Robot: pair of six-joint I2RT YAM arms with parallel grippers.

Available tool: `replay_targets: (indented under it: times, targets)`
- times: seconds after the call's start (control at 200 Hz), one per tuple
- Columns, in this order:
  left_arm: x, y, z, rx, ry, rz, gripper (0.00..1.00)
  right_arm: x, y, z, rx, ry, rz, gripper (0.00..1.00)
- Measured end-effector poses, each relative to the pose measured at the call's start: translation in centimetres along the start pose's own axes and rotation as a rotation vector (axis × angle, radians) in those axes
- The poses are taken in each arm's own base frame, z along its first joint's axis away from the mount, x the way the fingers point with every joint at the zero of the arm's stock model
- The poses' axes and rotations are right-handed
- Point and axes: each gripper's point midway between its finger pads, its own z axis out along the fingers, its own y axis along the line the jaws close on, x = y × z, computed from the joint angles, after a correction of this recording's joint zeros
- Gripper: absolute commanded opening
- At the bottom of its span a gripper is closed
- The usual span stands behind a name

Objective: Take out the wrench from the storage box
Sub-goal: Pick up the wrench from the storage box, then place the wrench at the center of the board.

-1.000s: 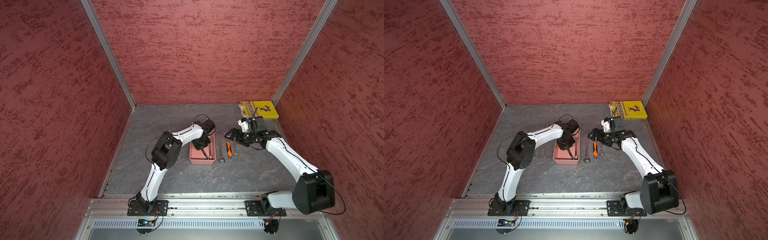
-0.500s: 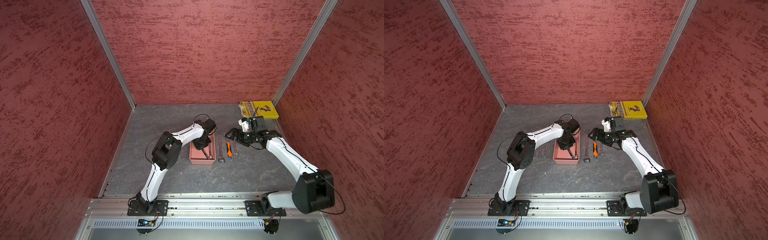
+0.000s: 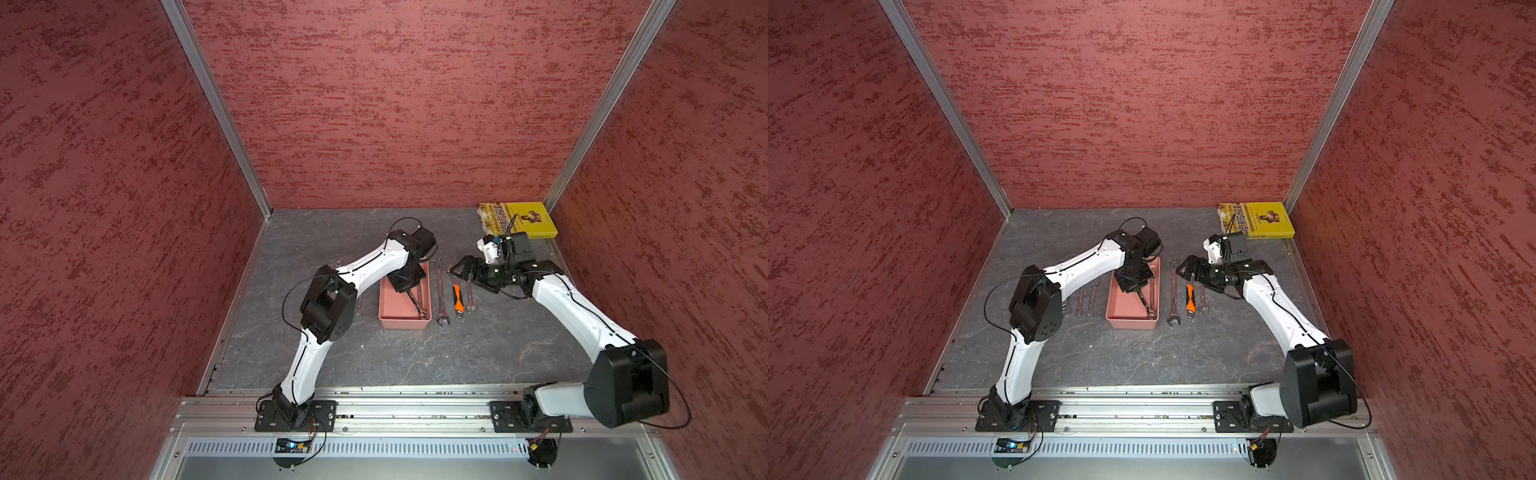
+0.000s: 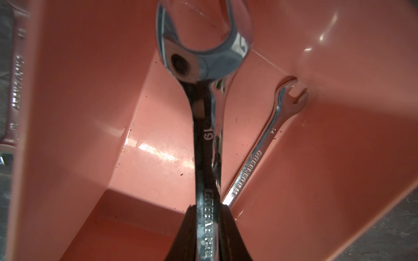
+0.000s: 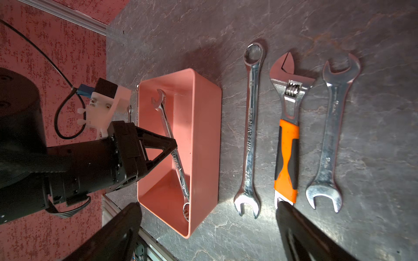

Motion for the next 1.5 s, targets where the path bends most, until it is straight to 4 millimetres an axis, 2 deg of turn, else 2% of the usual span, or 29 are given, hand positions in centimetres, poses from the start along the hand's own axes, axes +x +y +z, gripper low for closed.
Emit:
replay_targets:
  times: [0.391,0.676,0.756,0.891,1.217,1.498]
  targets:
    - [-0.4,0.0,-3.2,0.015,-0.021,0.000,0.06,-0.2,0.2,0.0,-0.010,-0.009,0.007,0.98]
    - [-1.9,1.7,-6.8,0.039,-0.062,-0.023,0.06,-0.3,0.4,0.0,-0.016,-0.011,0.012,0.98]
    - [-2.5,3.0,-7.4,0.034,-0.075,-0.031,0.06,-0.4,0.4,0.0,-0.019,-0.016,0.011,0.98]
    - [-3.4,6.5,-7.2,-0.016,-0.073,-0.045,0.06,-0.5,0.5,0.0,-0.024,-0.017,0.014,0.98]
    - [-6.4,13.5,-4.2,-0.121,-0.056,-0.065,0.06,-0.5,0.4,0.2,-0.025,-0.012,0.027,0.98]
    - [-9.1,18.7,-3.2,-0.150,-0.070,-0.065,0.07,-0.6,0.5,0.2,-0.022,-0.010,0.028,0.98]
